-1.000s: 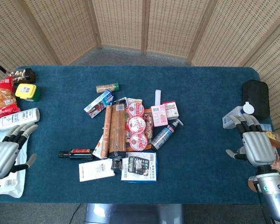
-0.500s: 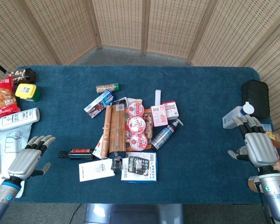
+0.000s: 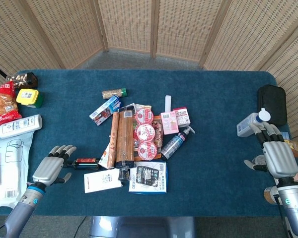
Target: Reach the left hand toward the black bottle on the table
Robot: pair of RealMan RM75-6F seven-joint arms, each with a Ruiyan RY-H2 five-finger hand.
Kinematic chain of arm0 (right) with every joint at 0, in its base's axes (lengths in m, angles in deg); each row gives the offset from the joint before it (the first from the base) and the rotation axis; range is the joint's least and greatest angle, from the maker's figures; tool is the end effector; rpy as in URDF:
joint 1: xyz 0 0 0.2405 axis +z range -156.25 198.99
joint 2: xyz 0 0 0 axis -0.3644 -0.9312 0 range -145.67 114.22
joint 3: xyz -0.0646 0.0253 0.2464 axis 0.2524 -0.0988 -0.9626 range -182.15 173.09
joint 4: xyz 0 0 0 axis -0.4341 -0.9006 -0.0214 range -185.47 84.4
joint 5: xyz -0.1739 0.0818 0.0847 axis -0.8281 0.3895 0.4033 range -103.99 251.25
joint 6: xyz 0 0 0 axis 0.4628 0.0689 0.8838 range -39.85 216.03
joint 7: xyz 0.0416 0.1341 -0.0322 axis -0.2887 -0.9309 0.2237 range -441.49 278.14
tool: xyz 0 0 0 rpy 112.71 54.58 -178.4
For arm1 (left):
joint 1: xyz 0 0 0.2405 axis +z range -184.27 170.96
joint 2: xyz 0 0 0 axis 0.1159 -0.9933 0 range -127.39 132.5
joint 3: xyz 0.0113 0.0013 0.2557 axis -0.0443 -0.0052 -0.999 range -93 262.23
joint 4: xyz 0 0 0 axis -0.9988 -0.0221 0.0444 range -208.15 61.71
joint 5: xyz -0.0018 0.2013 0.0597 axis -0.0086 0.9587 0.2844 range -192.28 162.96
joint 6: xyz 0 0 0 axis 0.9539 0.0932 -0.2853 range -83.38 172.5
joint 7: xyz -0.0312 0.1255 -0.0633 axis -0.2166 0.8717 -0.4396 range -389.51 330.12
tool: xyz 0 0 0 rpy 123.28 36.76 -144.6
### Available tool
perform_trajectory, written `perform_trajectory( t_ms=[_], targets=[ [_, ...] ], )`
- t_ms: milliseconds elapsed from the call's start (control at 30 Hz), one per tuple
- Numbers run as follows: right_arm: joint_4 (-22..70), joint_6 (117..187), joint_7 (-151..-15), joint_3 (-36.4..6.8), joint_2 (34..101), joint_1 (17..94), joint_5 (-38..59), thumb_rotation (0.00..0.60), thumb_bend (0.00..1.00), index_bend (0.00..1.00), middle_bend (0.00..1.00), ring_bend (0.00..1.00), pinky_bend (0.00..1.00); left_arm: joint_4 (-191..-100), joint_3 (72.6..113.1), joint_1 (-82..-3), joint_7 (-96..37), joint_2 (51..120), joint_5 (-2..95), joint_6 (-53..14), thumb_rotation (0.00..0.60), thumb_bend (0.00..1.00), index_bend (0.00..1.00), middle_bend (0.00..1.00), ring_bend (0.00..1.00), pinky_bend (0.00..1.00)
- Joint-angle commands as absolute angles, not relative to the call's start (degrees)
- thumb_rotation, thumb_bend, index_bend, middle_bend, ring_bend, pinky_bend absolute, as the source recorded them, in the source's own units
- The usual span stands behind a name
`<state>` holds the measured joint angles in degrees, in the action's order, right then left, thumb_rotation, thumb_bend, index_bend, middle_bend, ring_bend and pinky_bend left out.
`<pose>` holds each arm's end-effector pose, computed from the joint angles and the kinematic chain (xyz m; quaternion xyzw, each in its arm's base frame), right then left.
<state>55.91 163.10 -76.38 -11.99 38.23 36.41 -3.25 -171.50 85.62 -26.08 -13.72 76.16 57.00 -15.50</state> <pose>-0.2545 -0.2406 0.1847 0.6179 -0.3908 0.3875 0.5615 -0.2642 0.2240 0.0413 -0.7024 -0.4770 -0.2768 0.4501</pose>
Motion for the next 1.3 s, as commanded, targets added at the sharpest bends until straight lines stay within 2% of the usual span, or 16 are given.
perform_trajectory(
  t_ms=[33, 367, 433, 500, 533, 600, 700, 833, 1000, 1300],
  targets=[
    [55.90, 163.19, -76.74, -12.00, 38.09, 36.25, -3.25, 0.600, 0.14, 0.00, 0.13, 0.00, 0.00, -169.75, 86.02, -27.42, -13.70, 78.27, 56.24, -13.87, 0.600, 0.40, 0.00, 0.00, 0.00, 0.00],
    [55.42, 163.61, -78.19, -11.91, 37.72, 35.47, -3.44, 0.600, 0.14, 0.00, 0.13, 0.00, 0.00, -165.00, 86.60, -30.16, -16.19, 83.87, 54.25, -9.87, 0.600, 0.40, 0.00, 0.00, 0.02, 0.00],
    [55.32, 163.73, -78.62, -11.89, 37.59, 35.29, -3.56, 0.600, 0.14, 0.00, 0.13, 0.00, 0.00, -163.98, 86.86, -30.47, -16.91, 85.03, 54.51, -10.00, 0.600, 0.40, 0.00, 0.01, 0.14, 0.00],
    [55.25, 163.93, -78.88, -11.90, 37.43, 35.09, -3.63, 0.600, 0.14, 0.00, 0.13, 0.00, 0.00, -163.02, 87.11, -30.67, -17.30, 86.07, 54.66, -10.39, 0.600, 0.40, 0.02, 0.07, 0.33, 0.02],
    [55.24, 164.02, -78.97, -11.91, 37.36, 35.01, -3.65, 0.600, 0.14, 0.00, 0.13, 0.00, 0.00, -162.62, 87.25, -30.72, -17.40, 86.52, 54.73, -10.69, 0.600, 0.40, 0.04, 0.11, 0.38, 0.04],
    [55.16, 164.23, -79.21, -11.96, 37.28, 34.84, -3.68, 0.600, 0.14, 0.00, 0.13, 0.00, 0.00, -161.49, 87.59, -30.78, -17.58, 87.62, 54.95, -11.57, 0.600, 0.40, 0.15, 0.21, 0.53, 0.17],
    [55.15, 164.31, -79.57, -11.98, 37.26, 34.68, -3.72, 0.600, 0.14, 0.00, 0.13, 0.00, 0.00, -159.66, 87.98, -30.71, -18.26, 89.33, 55.33, -12.82, 0.600, 0.41, 0.36, 0.47, 0.75, 0.43],
    [55.27, 164.27, -79.59, -12.05, 37.19, 34.61, -3.64, 0.600, 0.14, 0.00, 0.13, 0.00, 0.00, -158.10, 88.38, -30.62, -19.82, 90.66, 55.29, -13.45, 0.600, 0.40, 0.53, 0.69, 0.94, 0.65],
    [55.67, 164.38, -79.48, -12.31, 36.89, 34.57, -3.52, 0.600, 0.14, 0.00, 0.13, 0.00, 0.00, -157.47, 89.37, -29.96, -23.12, 90.63, 55.63, -15.25, 0.600, 0.40, 0.59, 0.76, 0.99, 0.72],
    [55.64, 163.76, -79.39, -12.55, 37.14, 34.94, -3.43, 0.600, 0.14, 0.00, 0.13, 0.00, 0.00, -162.41, 91.56, -28.41, -29.38, 83.71, 56.40, -18.25, 0.600, 0.38, 0.60, 0.77, 1.00, 0.74]
  ],
)
